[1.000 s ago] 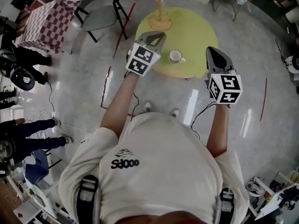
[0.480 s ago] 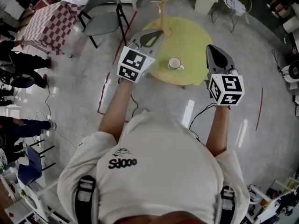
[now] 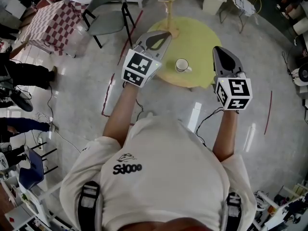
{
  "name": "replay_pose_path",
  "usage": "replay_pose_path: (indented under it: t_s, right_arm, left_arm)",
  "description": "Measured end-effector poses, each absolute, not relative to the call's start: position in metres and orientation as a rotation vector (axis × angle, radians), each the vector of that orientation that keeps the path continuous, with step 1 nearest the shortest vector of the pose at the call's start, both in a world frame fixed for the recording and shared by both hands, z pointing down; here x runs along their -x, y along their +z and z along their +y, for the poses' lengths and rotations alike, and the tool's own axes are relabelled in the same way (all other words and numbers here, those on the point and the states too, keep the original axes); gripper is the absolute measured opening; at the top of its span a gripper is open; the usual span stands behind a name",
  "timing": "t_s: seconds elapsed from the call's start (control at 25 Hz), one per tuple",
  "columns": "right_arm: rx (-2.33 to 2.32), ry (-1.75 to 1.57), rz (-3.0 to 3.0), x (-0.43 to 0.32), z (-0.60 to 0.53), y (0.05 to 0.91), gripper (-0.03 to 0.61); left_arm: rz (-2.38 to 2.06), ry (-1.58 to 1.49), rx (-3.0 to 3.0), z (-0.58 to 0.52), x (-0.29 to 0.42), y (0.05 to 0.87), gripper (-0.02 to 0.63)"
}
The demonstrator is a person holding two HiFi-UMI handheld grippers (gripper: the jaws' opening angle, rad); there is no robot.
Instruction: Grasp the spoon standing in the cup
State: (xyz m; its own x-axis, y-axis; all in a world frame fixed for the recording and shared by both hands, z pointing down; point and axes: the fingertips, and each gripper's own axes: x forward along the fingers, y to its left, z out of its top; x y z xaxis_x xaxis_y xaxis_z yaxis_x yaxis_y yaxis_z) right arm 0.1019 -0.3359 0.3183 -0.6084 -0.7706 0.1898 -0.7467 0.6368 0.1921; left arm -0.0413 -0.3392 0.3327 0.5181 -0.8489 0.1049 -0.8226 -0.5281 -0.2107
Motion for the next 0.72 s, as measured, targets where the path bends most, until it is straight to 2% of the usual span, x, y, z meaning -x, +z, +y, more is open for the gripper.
replay_pose_path:
  t_s: [0.72]
  right_arm:
    - [-1.216,-0.081,-2.609,-0.092,-0.338,0.332,0.021]
  left_arm:
    - [1.457,-0.328,2.646,-0.336,0.046,0.344,0.032]
